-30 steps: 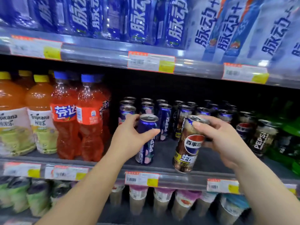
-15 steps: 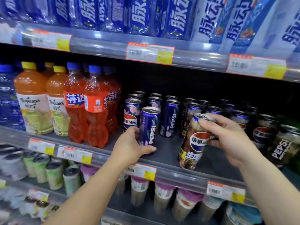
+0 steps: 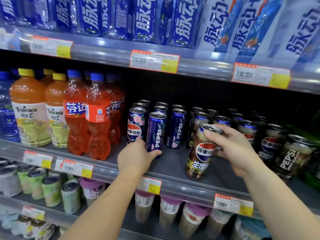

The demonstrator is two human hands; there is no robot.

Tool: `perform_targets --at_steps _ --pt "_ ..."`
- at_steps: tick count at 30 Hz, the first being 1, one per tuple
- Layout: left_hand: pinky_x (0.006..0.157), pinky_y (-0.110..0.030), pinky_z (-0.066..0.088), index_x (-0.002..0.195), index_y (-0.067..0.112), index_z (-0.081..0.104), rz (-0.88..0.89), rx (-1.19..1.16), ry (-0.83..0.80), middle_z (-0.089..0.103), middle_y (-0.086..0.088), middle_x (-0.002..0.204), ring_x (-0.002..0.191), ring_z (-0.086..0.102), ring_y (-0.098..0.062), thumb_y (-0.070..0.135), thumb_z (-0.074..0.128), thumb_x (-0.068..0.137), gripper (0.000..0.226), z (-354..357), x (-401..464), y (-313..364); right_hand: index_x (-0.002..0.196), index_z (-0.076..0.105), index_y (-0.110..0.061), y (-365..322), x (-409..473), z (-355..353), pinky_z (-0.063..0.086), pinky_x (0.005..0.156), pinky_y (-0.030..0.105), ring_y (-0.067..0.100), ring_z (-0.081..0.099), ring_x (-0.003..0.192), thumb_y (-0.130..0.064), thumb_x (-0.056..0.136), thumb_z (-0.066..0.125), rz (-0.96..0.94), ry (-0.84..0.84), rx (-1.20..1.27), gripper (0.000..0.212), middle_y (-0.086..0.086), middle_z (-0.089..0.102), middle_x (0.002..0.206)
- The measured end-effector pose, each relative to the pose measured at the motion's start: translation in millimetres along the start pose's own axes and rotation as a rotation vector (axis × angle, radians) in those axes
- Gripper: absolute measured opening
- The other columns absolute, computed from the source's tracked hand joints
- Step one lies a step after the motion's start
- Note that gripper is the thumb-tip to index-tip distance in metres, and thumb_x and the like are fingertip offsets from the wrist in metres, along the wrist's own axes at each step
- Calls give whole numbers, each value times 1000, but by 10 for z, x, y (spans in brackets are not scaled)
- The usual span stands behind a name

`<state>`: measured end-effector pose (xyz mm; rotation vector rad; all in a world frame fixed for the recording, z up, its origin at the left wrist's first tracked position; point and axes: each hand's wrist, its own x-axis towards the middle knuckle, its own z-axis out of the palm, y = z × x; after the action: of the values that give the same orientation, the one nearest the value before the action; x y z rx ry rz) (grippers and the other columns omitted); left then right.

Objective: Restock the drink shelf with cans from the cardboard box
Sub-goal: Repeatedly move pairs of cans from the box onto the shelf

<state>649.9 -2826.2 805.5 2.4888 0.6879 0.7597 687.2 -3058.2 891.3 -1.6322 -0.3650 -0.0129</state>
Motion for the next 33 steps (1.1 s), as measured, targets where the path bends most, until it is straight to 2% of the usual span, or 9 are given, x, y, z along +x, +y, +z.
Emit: perform_targets --at_steps 3,6,10,14,17,21,24,28,33 --pt "57 -31 40 97 21 60 15 63 10 70 3 95 88 66 -22 73 62 69 60 -2 40 6 108 66 -22 3 18 -51 57 70 29 9 72 82 -20 83 74 9 27 -26 26 -4 75 93" --pt "64 -32 48 101 23 63 25 48 -5 71 2 95 92 65 -22 74 61 69 61 10 67 -36 103 68 -20 -36 29 -185 58 75 33 9 71 82 -22 81 75 21 88 -47 23 -4 75 91" --pt "76 -35 51 114 18 64 21 -102 45 72 1 105 101 64 -23 67 69 68 67 -1 39 -87 117 60 -12 -74 106 -453 56 86 39 12 68 90 -26 79 78 20 226 -74 44 1 71 102" --pt "66 -36 49 92 13 64 71 -234 155 65 -2 79 82 63 -28 50 78 69 46 -29 -20 -1 128 56 -10 19 180 -635 55 90 39 18 67 99 -31 75 82 24 290 -132 62 7 68 113" --pt "65 -33 47 94 16 66 152 -309 184 60 7 72 75 59 -20 45 79 70 39 -32 -66 143 122 61 -12 124 189 -702 57 84 39 17 69 95 -36 71 83 56 283 -150 60 6 71 108" --pt "71 -32 53 99 25 66 285 -522 20 60 14 75 74 60 -8 42 82 68 39 80 -181 516 117 63 -16 163 155 -756 57 84 43 18 69 94 -33 73 82 71 301 -159 51 5 72 105" --pt "85 -29 51 110 30 61 380 -627 -217 61 16 95 90 59 -4 42 83 66 51 255 -307 927 110 65 -18 116 98 -855 57 85 44 18 69 92 -33 74 82 69 319 -174 42 4 72 102" --pt "94 -27 47 120 30 57 487 -641 -364 58 14 113 103 55 -4 46 82 66 62 520 -454 1420 118 61 -14 31 11 -1108 57 88 45 17 69 93 -33 76 80 53 385 -201 50 5 71 105" --pt "96 -29 46 127 23 54 522 -593 -462 57 7 121 108 55 -8 46 82 65 72 872 -606 1808 105 65 -20 93 59 -1272 56 89 41 18 70 92 -35 75 82 32 425 -296 37 1 72 97"
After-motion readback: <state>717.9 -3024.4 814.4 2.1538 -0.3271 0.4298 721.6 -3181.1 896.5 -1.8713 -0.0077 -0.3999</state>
